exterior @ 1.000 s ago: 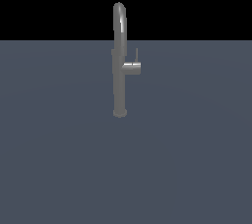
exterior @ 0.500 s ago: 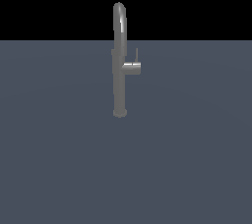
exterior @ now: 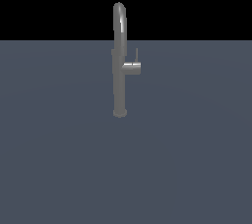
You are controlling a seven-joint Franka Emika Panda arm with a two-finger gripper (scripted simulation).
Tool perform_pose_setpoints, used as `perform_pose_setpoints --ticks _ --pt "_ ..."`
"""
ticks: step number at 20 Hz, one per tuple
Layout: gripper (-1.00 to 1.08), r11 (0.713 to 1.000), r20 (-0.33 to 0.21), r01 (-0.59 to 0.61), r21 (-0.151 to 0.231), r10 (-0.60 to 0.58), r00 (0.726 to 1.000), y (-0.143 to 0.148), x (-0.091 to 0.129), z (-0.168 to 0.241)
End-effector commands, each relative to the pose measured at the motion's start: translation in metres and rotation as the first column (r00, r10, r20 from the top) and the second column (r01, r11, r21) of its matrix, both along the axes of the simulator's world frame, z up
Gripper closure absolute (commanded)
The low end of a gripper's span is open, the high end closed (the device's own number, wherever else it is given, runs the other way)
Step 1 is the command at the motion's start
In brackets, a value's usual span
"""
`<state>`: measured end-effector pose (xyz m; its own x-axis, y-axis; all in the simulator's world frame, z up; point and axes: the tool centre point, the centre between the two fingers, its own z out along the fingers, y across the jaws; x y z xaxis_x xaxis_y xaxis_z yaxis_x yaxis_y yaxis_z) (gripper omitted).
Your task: Turn on the faucet by rotating a designated handle.
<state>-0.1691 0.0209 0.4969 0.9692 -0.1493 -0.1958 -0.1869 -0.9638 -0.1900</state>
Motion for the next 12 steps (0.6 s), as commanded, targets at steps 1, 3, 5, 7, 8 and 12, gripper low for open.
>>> perform_pose_setpoints --ticks 1,3,5,7,8,12 --pt "1.08 0.999 -0.04 0.035 0.033 -0.034 0.999 0.0 0.014 -0.002" --pt "1.08 0.996 -0.073 0.065 0.059 -0.06 0.995 -0.001 0.026 -0.005" --pt "1.08 0.992 -0.107 0.095 0.084 -0.085 0.991 -0.001 0.037 -0.008" --pt "1.08 0.986 -0.142 0.126 0.108 -0.11 0.984 -0.002 0.048 -0.011" --pt "1.08 0.983 -0.16 0.142 0.12 -0.122 0.98 -0.003 0.054 -0.013" --pt "1.08 0.964 -0.232 0.207 0.164 -0.166 0.958 -0.005 0.076 -0.021"
